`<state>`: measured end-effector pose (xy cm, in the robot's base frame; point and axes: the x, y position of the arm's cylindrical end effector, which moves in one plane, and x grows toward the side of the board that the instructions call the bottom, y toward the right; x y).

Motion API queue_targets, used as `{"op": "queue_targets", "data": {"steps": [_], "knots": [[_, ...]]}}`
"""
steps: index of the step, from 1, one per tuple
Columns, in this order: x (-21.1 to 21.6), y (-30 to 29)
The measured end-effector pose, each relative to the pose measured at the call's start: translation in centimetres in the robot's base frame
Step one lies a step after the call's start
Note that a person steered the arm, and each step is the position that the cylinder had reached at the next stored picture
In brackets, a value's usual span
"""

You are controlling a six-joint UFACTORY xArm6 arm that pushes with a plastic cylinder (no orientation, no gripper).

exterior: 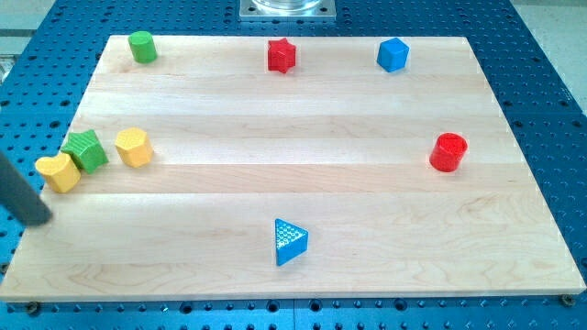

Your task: Move green circle slightly upwards

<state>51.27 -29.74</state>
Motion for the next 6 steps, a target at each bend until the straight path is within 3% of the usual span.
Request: {"op": "queue_targets", "data": {"steps": [1, 2, 3, 5, 6], "knots": [[-4.9, 0.7], [-5.8, 3.5], [-9.7, 3.4], [-24.7, 6.1], [-29.3, 5.6]]}}
